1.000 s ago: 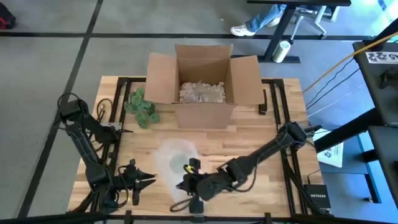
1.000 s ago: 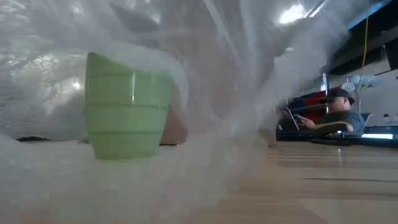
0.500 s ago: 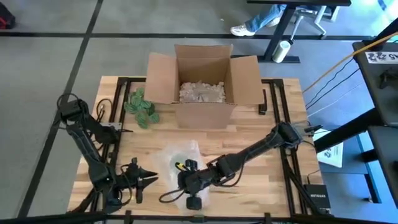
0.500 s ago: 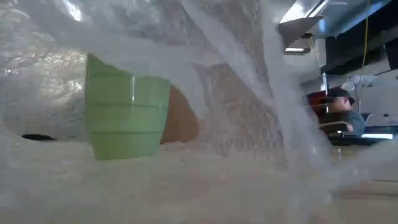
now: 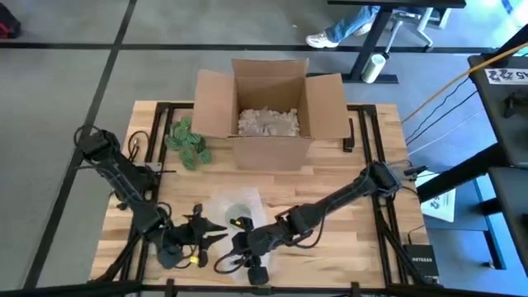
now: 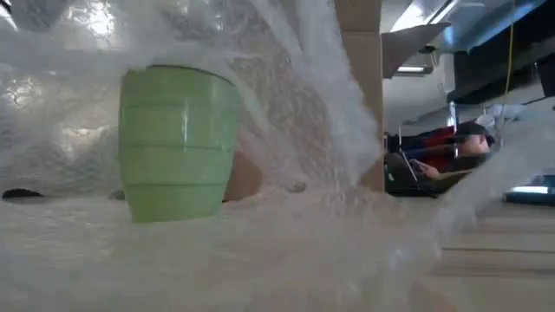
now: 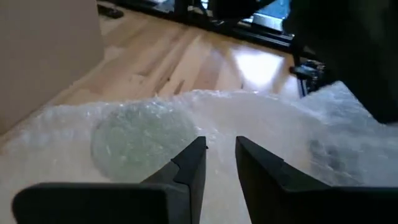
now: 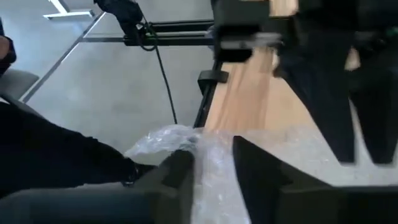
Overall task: Wrap mug
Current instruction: Wrap the green mug in bubble wrap
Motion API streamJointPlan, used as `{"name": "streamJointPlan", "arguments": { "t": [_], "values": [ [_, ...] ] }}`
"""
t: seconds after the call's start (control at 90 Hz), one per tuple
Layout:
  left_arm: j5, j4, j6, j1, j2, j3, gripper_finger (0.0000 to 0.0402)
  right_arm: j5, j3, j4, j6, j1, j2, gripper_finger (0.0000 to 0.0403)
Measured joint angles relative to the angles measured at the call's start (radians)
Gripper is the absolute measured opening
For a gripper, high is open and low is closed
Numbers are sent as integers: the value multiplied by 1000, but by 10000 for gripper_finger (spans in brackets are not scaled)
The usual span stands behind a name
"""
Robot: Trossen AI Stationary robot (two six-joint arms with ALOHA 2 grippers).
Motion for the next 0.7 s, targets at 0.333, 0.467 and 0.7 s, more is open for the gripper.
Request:
{"name": "streamJointPlan", "arguments": {
  "t": [0.333, 0.467, 0.7],
  "values": [
    [195, -5, 45, 118, 0, 0, 70, 0, 0, 3, -2, 0, 0, 218],
    [223, -7, 52, 143, 0, 0, 70, 0, 0, 14, -2, 0, 0, 225],
    [228, -38, 43, 147, 0, 0, 70, -26, 10, 65, -3, 0, 0, 225]
  ]
}}
